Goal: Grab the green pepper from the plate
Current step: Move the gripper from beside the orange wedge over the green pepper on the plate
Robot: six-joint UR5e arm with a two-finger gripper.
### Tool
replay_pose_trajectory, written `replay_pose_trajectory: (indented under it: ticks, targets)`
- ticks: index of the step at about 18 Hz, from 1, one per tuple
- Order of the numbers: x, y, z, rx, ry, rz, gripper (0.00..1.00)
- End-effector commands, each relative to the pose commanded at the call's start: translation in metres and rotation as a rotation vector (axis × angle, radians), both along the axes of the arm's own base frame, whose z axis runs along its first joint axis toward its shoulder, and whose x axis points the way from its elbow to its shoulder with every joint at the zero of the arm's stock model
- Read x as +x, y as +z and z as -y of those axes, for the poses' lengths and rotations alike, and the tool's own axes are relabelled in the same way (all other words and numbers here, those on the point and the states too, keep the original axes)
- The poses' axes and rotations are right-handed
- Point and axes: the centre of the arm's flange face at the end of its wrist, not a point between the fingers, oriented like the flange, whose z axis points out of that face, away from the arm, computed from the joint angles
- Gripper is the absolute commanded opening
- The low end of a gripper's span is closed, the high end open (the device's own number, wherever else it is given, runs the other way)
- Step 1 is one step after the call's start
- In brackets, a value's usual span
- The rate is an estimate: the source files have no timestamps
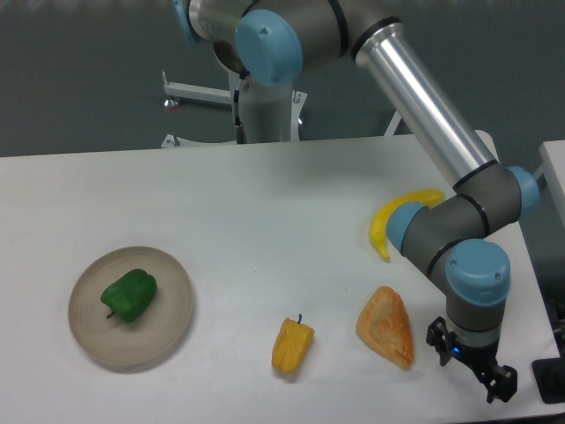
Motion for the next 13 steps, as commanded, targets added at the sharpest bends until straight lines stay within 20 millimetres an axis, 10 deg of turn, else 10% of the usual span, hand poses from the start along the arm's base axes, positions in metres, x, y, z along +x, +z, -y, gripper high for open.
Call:
replay_pose_trajectory:
  ticks: [7, 13]
  targets:
    - [0.020, 0.014, 0.000, -0.014, -0.003, 0.031, 1.00]
    - [0.082, 0.047, 0.011, -0.048, 0.027, 0.101, 1.00]
